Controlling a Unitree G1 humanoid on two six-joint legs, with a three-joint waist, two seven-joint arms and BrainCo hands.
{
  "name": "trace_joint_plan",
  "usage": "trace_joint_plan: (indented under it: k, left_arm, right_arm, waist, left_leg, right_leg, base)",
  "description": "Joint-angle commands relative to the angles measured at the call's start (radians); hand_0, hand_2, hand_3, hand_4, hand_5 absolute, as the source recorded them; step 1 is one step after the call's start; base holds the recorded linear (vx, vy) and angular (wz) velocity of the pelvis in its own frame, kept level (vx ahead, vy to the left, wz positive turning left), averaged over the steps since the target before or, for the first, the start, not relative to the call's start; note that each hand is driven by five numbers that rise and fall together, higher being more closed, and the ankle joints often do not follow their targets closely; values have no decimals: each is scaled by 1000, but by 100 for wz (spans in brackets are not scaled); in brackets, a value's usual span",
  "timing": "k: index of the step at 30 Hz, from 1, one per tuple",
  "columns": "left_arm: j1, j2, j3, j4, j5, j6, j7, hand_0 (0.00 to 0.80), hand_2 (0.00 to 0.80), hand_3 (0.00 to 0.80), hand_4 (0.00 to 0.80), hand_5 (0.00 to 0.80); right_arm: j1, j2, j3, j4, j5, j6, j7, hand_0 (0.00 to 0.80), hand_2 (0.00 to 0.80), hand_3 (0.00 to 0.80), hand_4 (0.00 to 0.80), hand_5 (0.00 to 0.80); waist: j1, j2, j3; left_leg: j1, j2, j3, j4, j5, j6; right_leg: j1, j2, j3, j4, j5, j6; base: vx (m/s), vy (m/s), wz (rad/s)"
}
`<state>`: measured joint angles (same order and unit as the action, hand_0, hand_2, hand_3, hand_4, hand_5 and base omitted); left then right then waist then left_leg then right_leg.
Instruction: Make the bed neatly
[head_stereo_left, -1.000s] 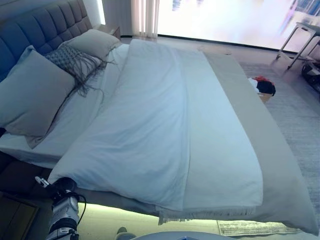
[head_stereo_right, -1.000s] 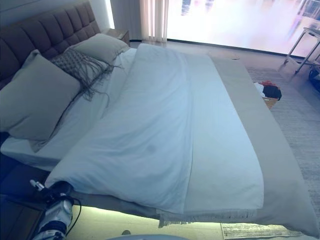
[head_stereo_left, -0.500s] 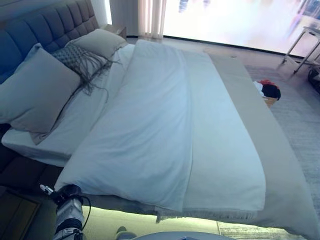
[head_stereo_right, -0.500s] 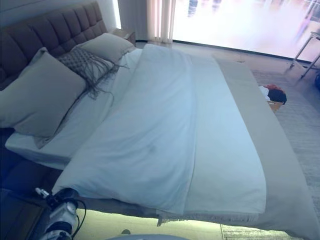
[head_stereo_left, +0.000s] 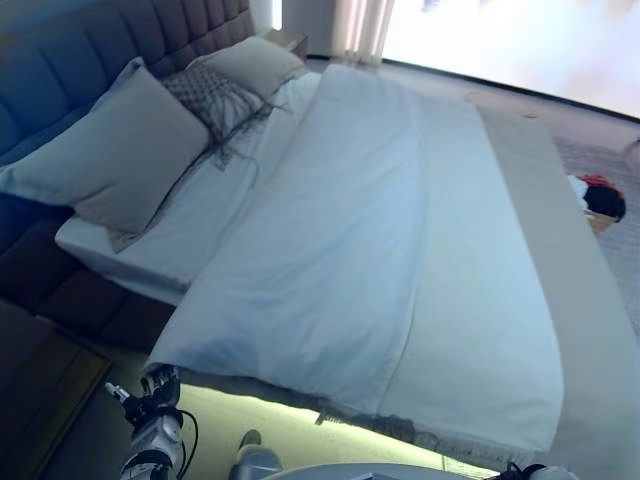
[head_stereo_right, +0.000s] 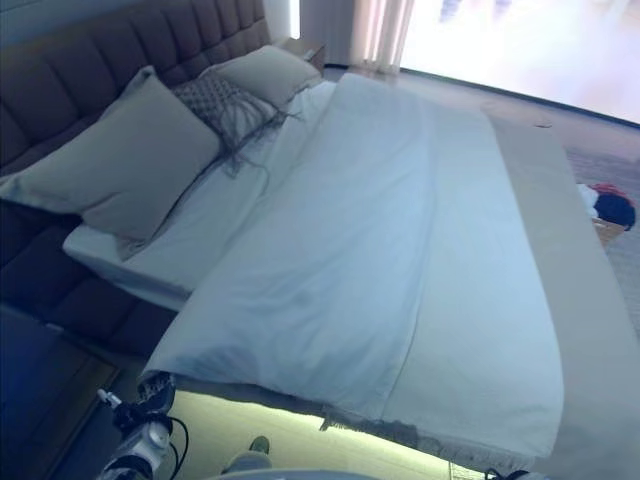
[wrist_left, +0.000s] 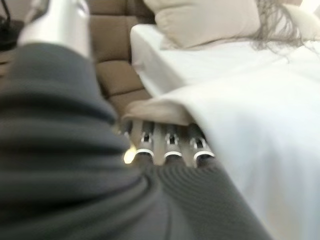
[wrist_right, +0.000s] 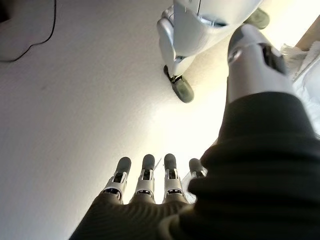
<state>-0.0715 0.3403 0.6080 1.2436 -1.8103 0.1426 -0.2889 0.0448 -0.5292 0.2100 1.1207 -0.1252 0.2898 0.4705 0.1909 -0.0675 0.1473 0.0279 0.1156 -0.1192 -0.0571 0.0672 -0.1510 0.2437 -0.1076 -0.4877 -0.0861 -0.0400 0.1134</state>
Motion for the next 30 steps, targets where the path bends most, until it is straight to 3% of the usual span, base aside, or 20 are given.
trace_joint_plan:
  k: [1, 6, 10, 13, 14, 19, 21, 24, 30]
  left_arm:
    - [190, 185, 22, 10, 258, 78, -37, 0, 0, 0, 0, 0]
    - [201, 195, -38, 90, 538, 115, -65, 0, 0, 0, 0, 0]
    - [223, 213, -58, 140, 680, 70, -7, 0, 0, 0, 0, 0]
    - [233, 239, -89, 177, 924, -8, 68, 0, 0, 0, 0, 0]
    - [232, 250, -129, 189, 1046, -43, 89, 0, 0, 0, 0, 0]
    - [202, 257, -300, 175, 1343, -113, 156, 0, 0, 0, 0, 0]
    - [179, 232, -406, 139, 1361, -111, 185, 0, 0, 0, 0, 0]
    - [153, 214, -479, 108, 1407, -121, 201, 0, 0, 0, 0, 0]
    - [92, 126, -665, 55, 1535, -111, 235, 0, 0, 0, 0, 0]
  right_arm:
    - [-6, -11, 23, 12, 36, -14, 1, 0, 0, 0, 0, 0]
    - [-28, -15, 18, 38, 44, -34, 5, 0, 0, 0, 0, 0]
    - [-26, -27, 6, 64, 37, -58, 22, 0, 0, 0, 0, 0]
    - [-26, -33, 10, 81, 48, -78, 27, 0, 0, 0, 0, 0]
    - [-27, -38, 12, 85, 51, -85, 29, 0, 0, 0, 0, 0]
    - [-40, -84, 20, 86, 36, -135, 54, 0, 0, 0, 0, 0]
    - [-53, -101, 34, 74, 28, -158, 58, 0, 0, 0, 0, 0]
    - [-58, -96, 44, 72, 46, -174, 48, 0, 0, 0, 0, 0]
    - [-54, 13, -29, 96, 308, -211, -29, 0, 0, 0, 0, 0]
  waist:
    - [111, -58, -15]
    - [119, -47, -1]
    - [118, -34, -2]
    - [113, -25, -7]
    - [105, -19, -11]
    - [62, 6, -35]
    - [32, 17, -45]
    - [2, 22, -60]
    - [-81, 38, -90]
  left_leg:
    - [-15, -14, -5, 72, -71, 55]
    - [-34, -18, -10, 86, -72, 58]
    - [-34, -21, -9, 92, -75, 58]
    - [-28, -22, -6, 91, -75, 59]
    - [-25, -22, -1, 90, -74, 59]
    - [-2, -17, 48, 80, -76, 61]
    - [10, -14, 85, 72, -77, 64]
    - [18, -11, 115, 55, -70, 65]
    - [56, 0, 194, -11, -46, 60]
  right_leg:
    - [-77, -115, 15, 151, -26, 6]
    - [-89, -120, 6, 159, -26, 4]
    - [-89, -123, 1, 160, -27, 3]
    - [-90, -126, 2, 159, -22, 4]
    - [-90, -127, 5, 156, -18, 5]
    - [-94, -131, 37, 135, 4, 13]
    - [-101, -132, 64, 125, 17, 19]
    - [-109, -131, 85, 110, 31, 23]
    - [-125, -114, 145, 58, 78, 34]
  base:
    - [-61, 16, 48]
    - [-74, 21, 60]
    - [-26, 31, 56]
    - [-4, 15, 9]
    - [0, 0, 0]
    - [4, 33, -17]
    - [4, 19, -31]
    - [11, -12, -42]
    - [37, -38, -41]
